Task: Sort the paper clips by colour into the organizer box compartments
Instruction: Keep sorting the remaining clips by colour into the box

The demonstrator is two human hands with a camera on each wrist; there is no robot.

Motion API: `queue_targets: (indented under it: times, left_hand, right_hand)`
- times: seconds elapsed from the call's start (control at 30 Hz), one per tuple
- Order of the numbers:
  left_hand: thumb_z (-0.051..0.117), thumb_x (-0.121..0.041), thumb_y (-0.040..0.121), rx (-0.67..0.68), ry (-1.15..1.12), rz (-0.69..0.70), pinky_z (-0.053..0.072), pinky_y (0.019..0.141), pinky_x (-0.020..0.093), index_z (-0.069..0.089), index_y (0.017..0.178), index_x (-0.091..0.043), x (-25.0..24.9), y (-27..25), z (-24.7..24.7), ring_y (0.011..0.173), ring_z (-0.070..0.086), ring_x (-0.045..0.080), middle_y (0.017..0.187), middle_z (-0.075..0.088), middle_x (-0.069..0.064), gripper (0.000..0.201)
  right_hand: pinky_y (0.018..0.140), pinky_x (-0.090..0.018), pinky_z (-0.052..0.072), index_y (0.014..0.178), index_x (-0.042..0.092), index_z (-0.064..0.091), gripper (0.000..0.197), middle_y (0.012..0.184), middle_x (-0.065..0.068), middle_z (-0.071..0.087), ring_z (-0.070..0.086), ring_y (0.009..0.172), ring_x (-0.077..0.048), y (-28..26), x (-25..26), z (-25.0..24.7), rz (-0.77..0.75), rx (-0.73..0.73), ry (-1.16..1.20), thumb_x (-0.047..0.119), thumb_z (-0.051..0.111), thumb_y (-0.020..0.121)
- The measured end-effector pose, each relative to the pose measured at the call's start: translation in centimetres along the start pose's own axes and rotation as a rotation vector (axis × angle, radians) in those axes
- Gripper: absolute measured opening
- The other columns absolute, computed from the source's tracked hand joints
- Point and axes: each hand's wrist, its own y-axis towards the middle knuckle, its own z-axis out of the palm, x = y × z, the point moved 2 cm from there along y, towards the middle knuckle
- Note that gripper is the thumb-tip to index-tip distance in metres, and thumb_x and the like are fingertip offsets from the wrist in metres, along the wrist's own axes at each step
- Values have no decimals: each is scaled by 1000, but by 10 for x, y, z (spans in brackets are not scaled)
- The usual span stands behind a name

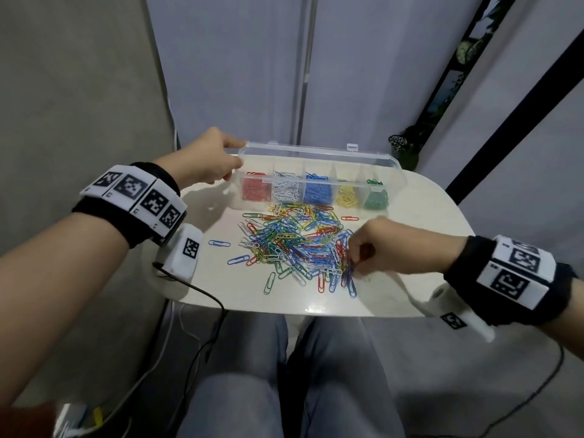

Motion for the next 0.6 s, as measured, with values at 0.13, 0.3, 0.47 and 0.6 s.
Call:
queue_targets:
  times: [0.13, 0.3, 0.47, 0.6]
  left_hand:
    - [54, -13, 96, -3, 11, 0, 38, 50, 25, 46, 142, -22, -1, 0, -1, 53, 41, 18, 65, 54, 9, 48]
    - [54, -15, 96, 0, 15, 2, 39, 52, 25, 47, 142, -23, 0, 2, -1, 54, 43, 17, 66, 56, 9, 48]
    - [55, -15, 95, 0, 2, 2, 42, 56, 27, 47, 142, -22, 1, 3, 0, 55, 44, 18, 67, 57, 9, 48]
    - [55, -14, 95, 1, -1, -3, 40, 55, 27, 48, 142, -22, 2, 3, 0, 55, 42, 19, 67, 56, 10, 48]
  right_hand:
    - [47, -12, 42, 74, 7, 66, 11, 58, 4, 62, 54, 44, -2, 9, -13, -18, 95, -208, 98, 7, 74, 81]
    - [52, -25, 53, 89, 9, 67, 13, 74, -6, 67, 57, 45, -9, 5, -29, -32, 257, -299, 104, -1, 70, 81]
    - [64, -31, 49, 85, 3, 71, 9, 81, -8, 71, 62, 71, -26, 8, -28, -22, 367, -176, -100, 8, 69, 78]
    - [73, -34, 51, 96, 1, 73, 16, 89, -12, 72, 63, 79, -26, 21, -5, -17, 240, -189, 11, 5, 68, 81]
